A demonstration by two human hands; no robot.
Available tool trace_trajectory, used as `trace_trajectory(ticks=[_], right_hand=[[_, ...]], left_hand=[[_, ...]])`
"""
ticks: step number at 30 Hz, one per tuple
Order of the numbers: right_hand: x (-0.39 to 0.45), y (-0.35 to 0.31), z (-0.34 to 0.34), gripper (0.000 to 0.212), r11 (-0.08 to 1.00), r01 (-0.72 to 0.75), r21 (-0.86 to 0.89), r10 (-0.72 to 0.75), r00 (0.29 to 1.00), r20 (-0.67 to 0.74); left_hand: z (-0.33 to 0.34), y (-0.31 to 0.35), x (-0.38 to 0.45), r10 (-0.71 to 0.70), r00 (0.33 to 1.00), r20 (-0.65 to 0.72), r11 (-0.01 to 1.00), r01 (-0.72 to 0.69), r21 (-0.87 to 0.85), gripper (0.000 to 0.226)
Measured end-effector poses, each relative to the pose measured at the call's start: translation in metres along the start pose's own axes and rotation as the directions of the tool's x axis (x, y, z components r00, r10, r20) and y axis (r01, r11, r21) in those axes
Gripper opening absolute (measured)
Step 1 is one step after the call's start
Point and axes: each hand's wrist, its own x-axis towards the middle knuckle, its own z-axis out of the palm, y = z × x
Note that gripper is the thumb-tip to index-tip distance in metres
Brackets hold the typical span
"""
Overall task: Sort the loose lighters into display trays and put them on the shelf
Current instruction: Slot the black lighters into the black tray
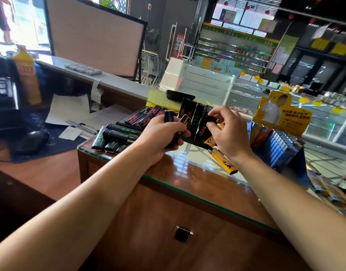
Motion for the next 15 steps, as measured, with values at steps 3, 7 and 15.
trace_trajectory(ticks=[3,7,15], right_hand=[[-0.001,0.003,0.004,0.02,0.998,-0.007,-0.061,0.006,1.0,-0.017],[-0.001,0.011,0.007,0.029,0.982,0.069,-0.175,-0.075,0.997,-0.025],[-0.002,0.022,-0.001,0.053,0.976,0.012,-0.219,0.011,0.994,0.106]], left_hand=[[0.0,0.0,-0.001,0.013,1.0,0.01,1.0,-0.013,0.024,0.014],[0.001,-0.001,0.0,0.033,0.999,0.024,0.998,-0.034,0.057,0.013],[0.001,-0.004,0.0,0.063,0.996,0.056,0.996,-0.067,0.062,0.012]])
